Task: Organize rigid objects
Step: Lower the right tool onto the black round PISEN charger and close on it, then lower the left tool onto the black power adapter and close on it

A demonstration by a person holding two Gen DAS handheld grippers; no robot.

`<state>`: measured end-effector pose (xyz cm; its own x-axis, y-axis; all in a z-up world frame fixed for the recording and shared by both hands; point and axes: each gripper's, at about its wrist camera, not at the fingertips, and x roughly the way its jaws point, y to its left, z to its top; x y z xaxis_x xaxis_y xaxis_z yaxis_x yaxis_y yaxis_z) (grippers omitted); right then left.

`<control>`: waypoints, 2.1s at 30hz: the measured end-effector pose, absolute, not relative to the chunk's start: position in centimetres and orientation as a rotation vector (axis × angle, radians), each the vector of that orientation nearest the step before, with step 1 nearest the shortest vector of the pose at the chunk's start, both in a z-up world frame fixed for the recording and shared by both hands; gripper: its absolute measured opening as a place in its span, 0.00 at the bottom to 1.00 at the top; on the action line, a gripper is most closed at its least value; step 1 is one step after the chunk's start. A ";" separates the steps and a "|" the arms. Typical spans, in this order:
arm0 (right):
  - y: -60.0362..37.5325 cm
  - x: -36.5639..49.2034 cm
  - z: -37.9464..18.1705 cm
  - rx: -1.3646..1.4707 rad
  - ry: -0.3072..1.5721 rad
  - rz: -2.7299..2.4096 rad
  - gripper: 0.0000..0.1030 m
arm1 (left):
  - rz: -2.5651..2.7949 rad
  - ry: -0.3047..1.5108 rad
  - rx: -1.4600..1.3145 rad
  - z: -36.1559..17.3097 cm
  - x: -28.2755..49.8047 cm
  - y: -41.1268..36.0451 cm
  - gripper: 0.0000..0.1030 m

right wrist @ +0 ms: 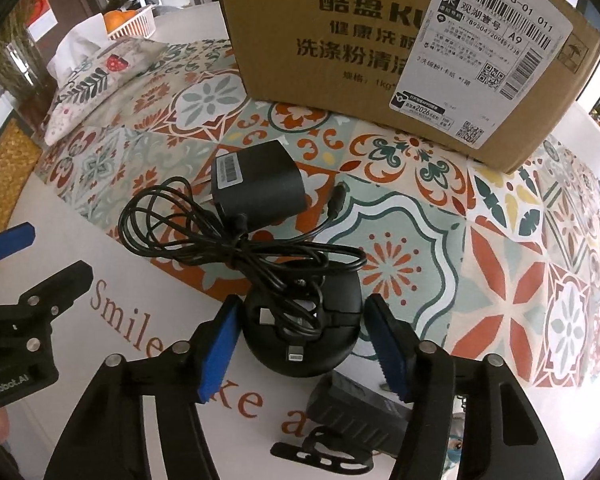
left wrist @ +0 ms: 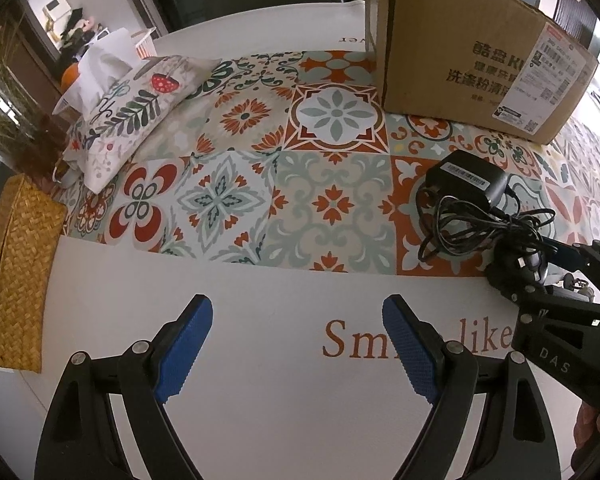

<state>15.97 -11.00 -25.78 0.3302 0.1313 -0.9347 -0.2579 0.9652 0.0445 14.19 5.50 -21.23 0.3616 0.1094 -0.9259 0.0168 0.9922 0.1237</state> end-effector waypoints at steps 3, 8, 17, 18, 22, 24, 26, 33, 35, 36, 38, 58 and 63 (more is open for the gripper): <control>-11.2 15.8 -25.8 -0.114 1.213 0.256 0.55 | 0.053 1.198 0.121 -21.1 14.1 5.3 0.85; -11.9 15.0 -25.3 -0.079 1.226 0.256 0.55 | 0.027 1.182 0.132 -20.4 13.9 4.4 0.85; -14.1 13.2 -22.5 -0.023 1.186 0.215 0.55 | -0.057 1.152 0.123 -18.6 13.7 2.5 0.85; -14.3 13.0 -22.0 -0.017 1.181 0.207 0.55 | -0.067 1.149 0.123 -18.4 13.7 2.3 0.85; -14.8 12.5 -21.0 0.008 1.159 0.191 0.55 | -0.110 1.138 0.123 -17.9 14.1 1.4 0.85; -15.2 12.5 -20.8 0.021 1.152 0.184 0.55 | -0.135 1.133 0.119 -17.7 14.4 1.0 0.85; -15.7 12.6 -20.5 0.033 1.143 0.170 0.55 | -0.163 1.123 0.132 -17.6 14.8 0.4 0.85; -17.3 13.1 -20.2 0.046 1.120 0.108 0.55 | -0.264 1.118 0.147 -17.9 16.4 -1.4 0.85; -17.6 13.4 -20.1 0.046 1.113 0.091 0.55 | -0.295 1.126 0.150 -18.2 17.2 -1.9 0.85; -17.8 13.6 -20.1 0.046 1.110 0.084 0.55 | -0.312 1.129 0.147 -18.4 17.5 -2.1 0.85; -18.1 14.2 -20.2 0.053 1.105 0.069 0.55 | -0.339 1.142 0.139 -18.9 18.5 -2.4 0.84; -19.0 18.3 -23.2 0.081 1.163 0.015 0.55 | -0.402 1.260 0.140 -24.4 24.3 -4.3 0.64; -18.9 18.5 -23.6 0.083 1.172 0.017 0.55 | -0.395 1.252 0.143 -25.2 24.7 -5.0 0.62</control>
<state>18.47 -18.87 -23.59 0.3889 0.0570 -0.9195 0.0300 0.9968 0.0745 24.68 -4.96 -25.23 0.2564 -0.2127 -0.9429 0.3674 0.9237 -0.1085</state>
